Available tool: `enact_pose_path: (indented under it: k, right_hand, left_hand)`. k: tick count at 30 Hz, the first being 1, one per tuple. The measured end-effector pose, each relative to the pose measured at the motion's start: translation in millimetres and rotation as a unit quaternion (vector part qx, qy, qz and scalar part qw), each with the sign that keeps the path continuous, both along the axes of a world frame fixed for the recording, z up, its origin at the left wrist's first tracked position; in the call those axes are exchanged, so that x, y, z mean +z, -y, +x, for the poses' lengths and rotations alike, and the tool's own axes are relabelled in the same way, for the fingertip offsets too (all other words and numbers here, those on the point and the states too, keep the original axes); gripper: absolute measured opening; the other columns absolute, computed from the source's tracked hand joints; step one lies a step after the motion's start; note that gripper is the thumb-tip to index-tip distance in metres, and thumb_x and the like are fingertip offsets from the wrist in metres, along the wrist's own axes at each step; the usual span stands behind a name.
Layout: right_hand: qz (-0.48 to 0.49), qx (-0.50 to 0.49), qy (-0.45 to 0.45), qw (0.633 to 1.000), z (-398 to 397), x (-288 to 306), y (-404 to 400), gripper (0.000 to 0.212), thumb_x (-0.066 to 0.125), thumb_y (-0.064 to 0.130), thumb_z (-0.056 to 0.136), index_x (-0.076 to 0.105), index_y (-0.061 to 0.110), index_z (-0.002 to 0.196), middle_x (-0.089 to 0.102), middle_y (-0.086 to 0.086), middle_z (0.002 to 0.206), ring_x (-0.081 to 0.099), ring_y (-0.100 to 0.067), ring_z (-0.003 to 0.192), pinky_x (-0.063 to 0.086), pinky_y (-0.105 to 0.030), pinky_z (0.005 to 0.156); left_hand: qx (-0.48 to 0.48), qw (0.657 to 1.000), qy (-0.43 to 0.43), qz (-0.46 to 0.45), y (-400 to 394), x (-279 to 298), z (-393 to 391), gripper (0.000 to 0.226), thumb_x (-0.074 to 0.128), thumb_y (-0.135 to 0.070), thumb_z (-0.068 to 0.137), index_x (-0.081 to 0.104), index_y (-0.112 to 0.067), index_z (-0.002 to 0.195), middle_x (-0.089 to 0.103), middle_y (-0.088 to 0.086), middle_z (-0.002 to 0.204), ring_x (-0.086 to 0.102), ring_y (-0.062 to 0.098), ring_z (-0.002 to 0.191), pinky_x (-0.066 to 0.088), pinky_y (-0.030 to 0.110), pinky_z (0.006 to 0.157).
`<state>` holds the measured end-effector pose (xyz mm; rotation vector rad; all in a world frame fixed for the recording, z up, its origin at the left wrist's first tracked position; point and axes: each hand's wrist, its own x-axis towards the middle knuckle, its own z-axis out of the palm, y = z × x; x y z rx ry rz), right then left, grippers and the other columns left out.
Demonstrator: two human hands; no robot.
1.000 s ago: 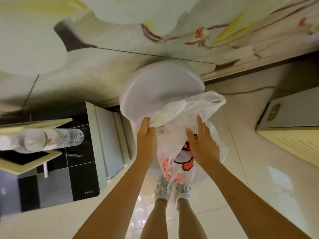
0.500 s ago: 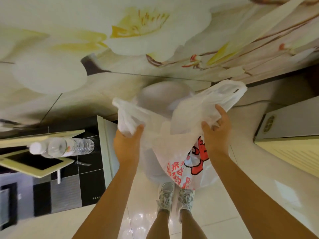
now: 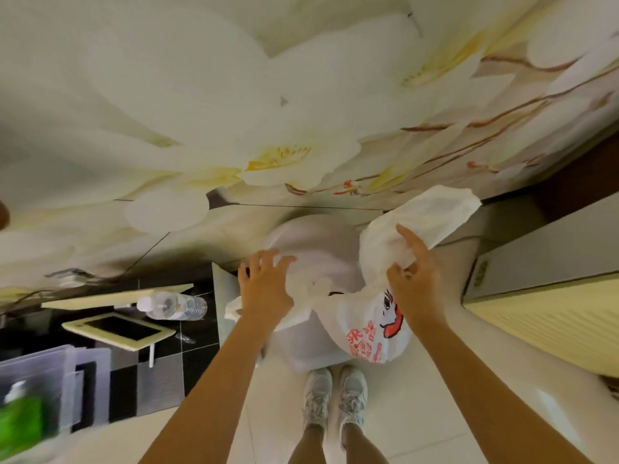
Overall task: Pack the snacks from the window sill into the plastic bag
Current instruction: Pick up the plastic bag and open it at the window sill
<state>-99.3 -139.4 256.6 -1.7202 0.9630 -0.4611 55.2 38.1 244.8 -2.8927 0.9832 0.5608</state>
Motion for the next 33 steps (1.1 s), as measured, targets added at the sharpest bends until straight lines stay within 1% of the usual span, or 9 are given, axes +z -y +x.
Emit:
enact_pose_path:
  k: [4, 10, 12, 14, 16, 19, 21, 26, 33]
  right_hand:
    - [-0.022, 0.029, 0.019, 0.999, -13, 37, -8, 0.057, 0.053, -0.001, 0.091, 0.041, 0.038, 0.132, 0.051, 0.008, 0.117, 0.053, 0.013, 0.084, 0.046, -0.003, 0.069]
    - [-0.044, 0.007, 0.065, 0.997, -38, 100, -1, 0.065, 0.061, 0.004, 0.089, 0.033, 0.043, 0.134, 0.046, 0.032, 0.109, 0.053, 0.015, 0.085, 0.043, -0.001, 0.069]
    - [-0.051, 0.0, 0.089, 0.995, -47, 118, 2, 0.069, 0.064, 0.005, 0.088, 0.03, 0.037, 0.138, 0.041, 0.026, 0.123, 0.049, 0.019, 0.095, 0.041, 0.002, 0.073]
    - [-0.036, -0.003, 0.108, 0.993, -56, 133, 3, 0.074, 0.066, 0.005, 0.086, 0.025, 0.031, 0.142, 0.036, 0.025, 0.127, 0.046, 0.022, 0.1, 0.041, 0.001, 0.074]
    - [-0.031, -0.003, 0.114, 0.993, -65, 144, 1, 0.088, 0.069, 0.003, 0.083, 0.017, 0.034, 0.146, 0.032, 0.019, 0.134, 0.044, 0.014, 0.11, 0.044, -0.002, 0.078]
    - [-0.045, -0.025, 0.11, 0.993, -76, 160, -9, 0.099, 0.07, 0.001, 0.082, 0.008, 0.047, 0.143, 0.026, 0.014, 0.14, 0.041, -0.006, 0.121, 0.049, -0.014, 0.087]
    - [-0.076, -0.05, 0.094, 0.991, -83, 172, -18, 0.097, 0.066, 0.002, 0.085, 0.005, 0.05, 0.142, 0.026, 0.009, 0.145, 0.043, -0.006, 0.12, 0.05, -0.024, 0.093]
    - [-0.166, -0.112, 0.03, 0.979, -112, 202, -38, 0.094, 0.051, 0.0, 0.09, -0.006, 0.059, 0.136, 0.035, -0.001, 0.144, 0.056, -0.01, 0.092, 0.055, -0.028, 0.075]
    - [-0.247, -0.158, -0.155, 0.943, -175, 208, -97, 0.084, 0.059, 0.019, 0.089, 0.005, 0.04, 0.149, 0.012, 0.013, 0.157, 0.052, -0.016, 0.119, 0.053, -0.031, 0.074]
  left_hand:
    - [-0.079, 0.986, -0.15, -0.002, 39, 22, -23, 0.06, 0.071, -0.039, 0.08, 0.045, -0.04, 0.134, 0.04, -0.01, 0.147, 0.022, 0.014, 0.142, 0.008, 0.046, 0.117]
    - [-0.143, 0.968, -0.188, 0.083, 54, 36, -66, 0.057, 0.056, -0.039, 0.091, 0.036, -0.037, 0.144, 0.044, -0.004, 0.146, 0.028, 0.019, 0.14, 0.005, 0.048, 0.116]
    - [-0.078, 0.958, -0.275, 0.027, 59, 57, -84, 0.046, 0.046, -0.033, 0.099, 0.039, -0.027, 0.144, 0.042, 0.001, 0.148, 0.035, 0.02, 0.137, 0.02, 0.032, 0.114]
    - [-0.046, 0.931, -0.359, -0.052, 66, 88, -106, 0.051, 0.052, -0.031, 0.098, 0.042, -0.005, 0.141, 0.043, 0.015, 0.146, 0.044, 0.023, 0.128, 0.039, 0.005, 0.085]
    - [-0.032, 0.922, -0.348, -0.167, 65, 105, -124, 0.07, 0.065, -0.056, 0.081, 0.051, -0.007, 0.129, 0.05, 0.022, 0.137, 0.05, 0.028, 0.117, 0.041, 0.011, 0.079]
    - [-0.012, 0.839, -0.487, -0.242, 64, 135, -145, 0.043, 0.054, -0.056, 0.088, 0.048, -0.036, 0.125, 0.059, -0.012, 0.125, 0.055, 0.01, 0.115, 0.043, 0.026, 0.1]
    - [-0.074, 0.836, -0.489, -0.238, 58, 142, -156, 0.059, 0.067, -0.047, 0.084, 0.042, -0.035, 0.136, 0.056, -0.019, 0.13, 0.054, 0.004, 0.118, 0.044, 0.026, 0.102]
    - [-0.074, 0.84, -0.423, -0.331, 57, 155, -163, 0.038, 0.063, -0.014, 0.087, 0.06, -0.031, 0.12, 0.07, -0.008, 0.109, 0.066, 0.009, 0.099, 0.053, 0.031, 0.092]
    - [-0.181, 0.814, -0.432, -0.345, 45, 185, -173, 0.043, 0.069, -0.01, 0.083, 0.058, -0.033, 0.118, 0.067, -0.001, 0.093, 0.065, 0.018, 0.088, 0.053, 0.022, 0.076]
